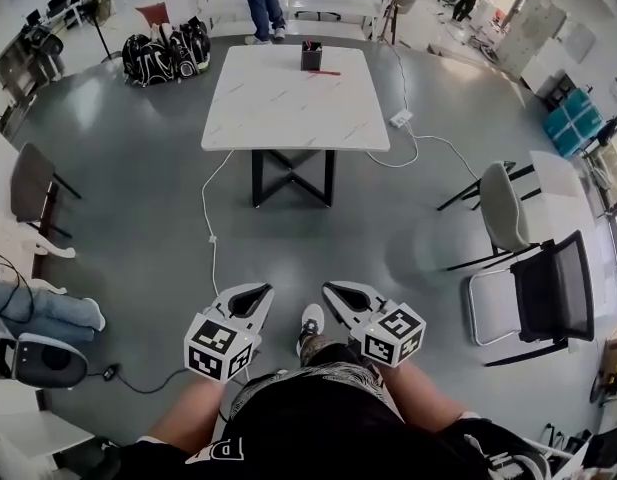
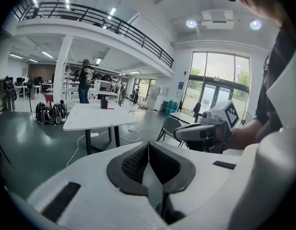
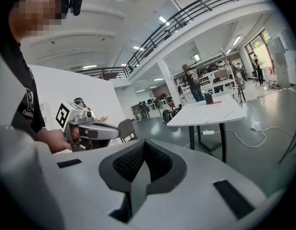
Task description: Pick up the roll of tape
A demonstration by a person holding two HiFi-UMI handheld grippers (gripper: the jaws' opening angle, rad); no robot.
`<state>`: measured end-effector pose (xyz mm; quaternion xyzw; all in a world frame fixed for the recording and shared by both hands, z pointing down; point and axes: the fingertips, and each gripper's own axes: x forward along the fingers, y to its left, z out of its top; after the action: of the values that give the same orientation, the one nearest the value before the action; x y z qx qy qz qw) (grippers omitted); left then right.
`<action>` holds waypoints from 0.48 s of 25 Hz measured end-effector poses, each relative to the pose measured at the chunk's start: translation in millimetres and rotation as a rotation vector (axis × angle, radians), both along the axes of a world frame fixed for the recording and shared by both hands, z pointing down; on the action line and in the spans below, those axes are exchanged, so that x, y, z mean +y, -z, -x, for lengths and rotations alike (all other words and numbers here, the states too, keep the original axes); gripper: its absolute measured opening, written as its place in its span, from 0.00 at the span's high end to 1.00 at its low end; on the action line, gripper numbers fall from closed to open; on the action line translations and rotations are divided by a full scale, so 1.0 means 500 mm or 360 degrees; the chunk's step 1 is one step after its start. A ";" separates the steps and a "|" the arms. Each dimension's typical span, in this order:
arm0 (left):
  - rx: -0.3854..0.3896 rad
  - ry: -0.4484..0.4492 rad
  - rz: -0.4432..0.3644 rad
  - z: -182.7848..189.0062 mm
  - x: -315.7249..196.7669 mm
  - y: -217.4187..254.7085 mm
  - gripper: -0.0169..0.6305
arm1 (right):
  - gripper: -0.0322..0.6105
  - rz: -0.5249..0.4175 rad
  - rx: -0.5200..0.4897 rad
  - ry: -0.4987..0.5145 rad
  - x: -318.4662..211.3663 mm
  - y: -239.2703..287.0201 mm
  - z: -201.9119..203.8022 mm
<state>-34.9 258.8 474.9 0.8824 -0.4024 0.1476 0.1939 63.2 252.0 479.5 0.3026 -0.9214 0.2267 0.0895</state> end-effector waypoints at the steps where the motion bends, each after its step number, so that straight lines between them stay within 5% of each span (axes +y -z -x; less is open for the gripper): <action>1: -0.0008 -0.0005 -0.0001 -0.004 -0.020 0.000 0.94 | 0.94 0.0005 -0.0002 -0.0001 -0.023 -0.002 -0.003; 12: -0.0038 0.0038 -0.0013 -0.056 -0.244 0.031 0.94 | 0.94 -0.0003 -0.0026 0.0051 -0.247 0.024 -0.055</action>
<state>-6.8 136.9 459.5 0.8765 -0.4157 0.1542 0.1873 91.0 128.6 467.6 0.2861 -0.9271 0.2268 0.0851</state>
